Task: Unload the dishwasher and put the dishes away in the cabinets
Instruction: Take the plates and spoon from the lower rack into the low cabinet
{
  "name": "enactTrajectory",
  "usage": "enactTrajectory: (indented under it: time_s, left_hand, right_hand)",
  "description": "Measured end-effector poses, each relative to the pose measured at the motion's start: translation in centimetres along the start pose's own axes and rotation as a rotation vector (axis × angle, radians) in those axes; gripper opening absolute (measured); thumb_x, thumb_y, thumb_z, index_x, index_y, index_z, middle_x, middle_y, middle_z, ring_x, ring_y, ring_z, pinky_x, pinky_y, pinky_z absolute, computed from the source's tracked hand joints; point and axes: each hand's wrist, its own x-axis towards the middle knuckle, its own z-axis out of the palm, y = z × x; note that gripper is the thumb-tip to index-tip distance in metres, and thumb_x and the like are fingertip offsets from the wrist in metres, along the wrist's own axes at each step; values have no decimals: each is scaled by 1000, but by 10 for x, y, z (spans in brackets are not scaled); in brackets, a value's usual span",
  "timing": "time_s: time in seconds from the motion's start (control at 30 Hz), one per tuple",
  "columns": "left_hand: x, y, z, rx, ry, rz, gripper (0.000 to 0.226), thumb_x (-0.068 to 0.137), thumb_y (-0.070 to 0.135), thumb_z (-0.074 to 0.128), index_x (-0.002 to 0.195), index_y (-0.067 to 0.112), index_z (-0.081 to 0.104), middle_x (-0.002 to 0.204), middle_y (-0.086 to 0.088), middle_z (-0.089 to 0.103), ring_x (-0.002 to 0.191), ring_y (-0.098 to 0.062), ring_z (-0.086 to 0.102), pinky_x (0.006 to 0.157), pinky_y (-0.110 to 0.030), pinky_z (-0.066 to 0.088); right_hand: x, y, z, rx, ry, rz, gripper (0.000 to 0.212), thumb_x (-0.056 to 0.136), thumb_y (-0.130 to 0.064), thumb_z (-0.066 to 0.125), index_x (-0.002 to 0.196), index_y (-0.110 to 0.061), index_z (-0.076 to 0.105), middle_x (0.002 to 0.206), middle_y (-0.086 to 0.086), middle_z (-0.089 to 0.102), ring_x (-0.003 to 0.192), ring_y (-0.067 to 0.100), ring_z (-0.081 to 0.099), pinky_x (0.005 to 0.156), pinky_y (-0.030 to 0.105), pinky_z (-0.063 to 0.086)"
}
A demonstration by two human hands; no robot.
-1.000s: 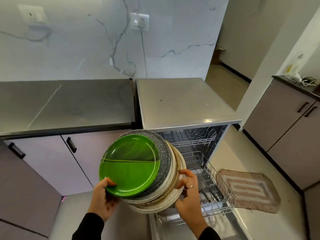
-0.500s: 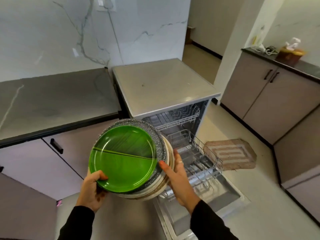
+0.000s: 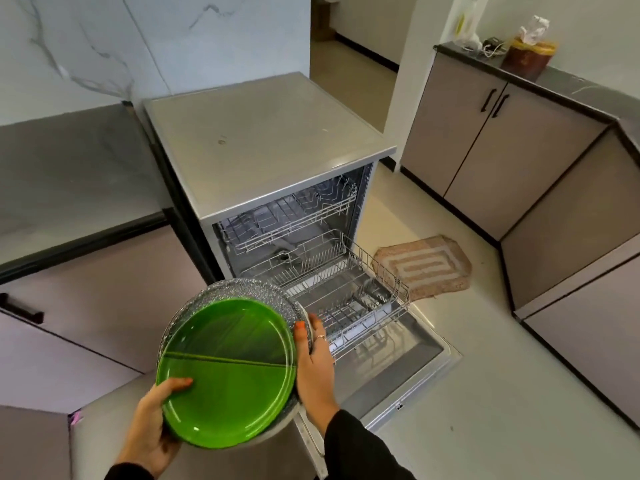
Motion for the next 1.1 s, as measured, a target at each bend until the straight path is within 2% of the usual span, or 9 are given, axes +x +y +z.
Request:
enactTrajectory:
  time_s: [0.13, 0.27, 0.4, 0.5, 0.57, 0.77, 0.9, 1.0, 1.1]
  left_hand:
    - [24, -7, 18, -34, 54, -85, 42, 84, 6, 37, 67, 7, 76, 64, -9, 73, 52, -24, 69, 43, -37, 56]
    - [70, -21, 30, -117, 156, -31, 26, 83, 9, 39, 91, 15, 63, 67, -1, 74, 56, -18, 70, 48, -32, 58]
    - [125, -42, 28, -240, 272, -45, 25, 81, 12, 40, 84, 19, 64, 66, 4, 72, 68, -21, 66, 51, -31, 58]
    - [166, -60, 24, -272, 310, -36, 39, 80, 13, 40, 60, 20, 73, 63, 3, 70, 59, -19, 67, 51, -33, 58]
    - [192, -72, 23, -310, 300, -24, 48, 82, 12, 36, 52, 21, 72, 62, 2, 70, 53, -16, 67, 50, -34, 58]
    - [290, -118, -2, -353, 250, 59, 35, 70, 8, 40, 77, 20, 73, 84, 0, 73, 80, -23, 68, 73, -44, 58]
    - [343, -142, -15, -322, 262, 59, 33, 45, 11, 58, 75, 21, 71, 85, 2, 71, 81, -21, 67, 72, -40, 59]
    - [364, -159, -20, -332, 245, 55, 31, 74, 8, 40, 76, 21, 68, 88, 2, 69, 83, -22, 67, 78, -42, 57]
    - [363, -167, -20, -334, 253, 32, 32, 70, 6, 42, 67, 19, 71, 79, 3, 71, 74, -20, 69, 69, -40, 59]
  right_hand:
    - [44, 5, -3, -127, -103, -11, 59, 97, -54, 29, 148, -24, 27, 150, -7, 37, 132, 4, 36, 108, 21, 27]
    - [103, 10, -3, -121, -242, 9, 55, 100, -47, 31, 148, -20, 28, 148, -1, 40, 132, 9, 39, 112, 28, 29]
    - [159, 22, -10, -69, -440, 70, 50, 102, -46, 25, 145, -23, 32, 136, -6, 46, 122, 9, 44, 103, 27, 31]
    - [229, 67, -23, -83, -449, 217, 41, 103, -42, 24, 132, -21, 45, 103, -4, 61, 83, 10, 65, 74, 25, 55]
    - [279, 112, -35, -331, -381, 240, 35, 103, -26, 35, 134, -11, 45, 102, 5, 63, 68, 9, 67, 56, 19, 52]
    - [368, 231, -35, -1159, -467, 43, 57, 86, 12, 39, 137, -11, 49, 139, 14, 52, 126, 31, 51, 106, 39, 40]
    - [399, 293, -12, -1453, -570, -109, 63, 86, 9, 38, 139, -24, 47, 140, 11, 51, 122, 33, 54, 100, 44, 47]
    - [410, 300, -7, -1551, -539, -234, 49, 90, 0, 43, 129, -26, 56, 128, 8, 60, 111, 29, 60, 93, 41, 52]
    - [413, 292, -15, -1592, -651, -241, 34, 90, -15, 51, 122, -23, 63, 123, 7, 64, 108, 28, 62, 92, 40, 52]
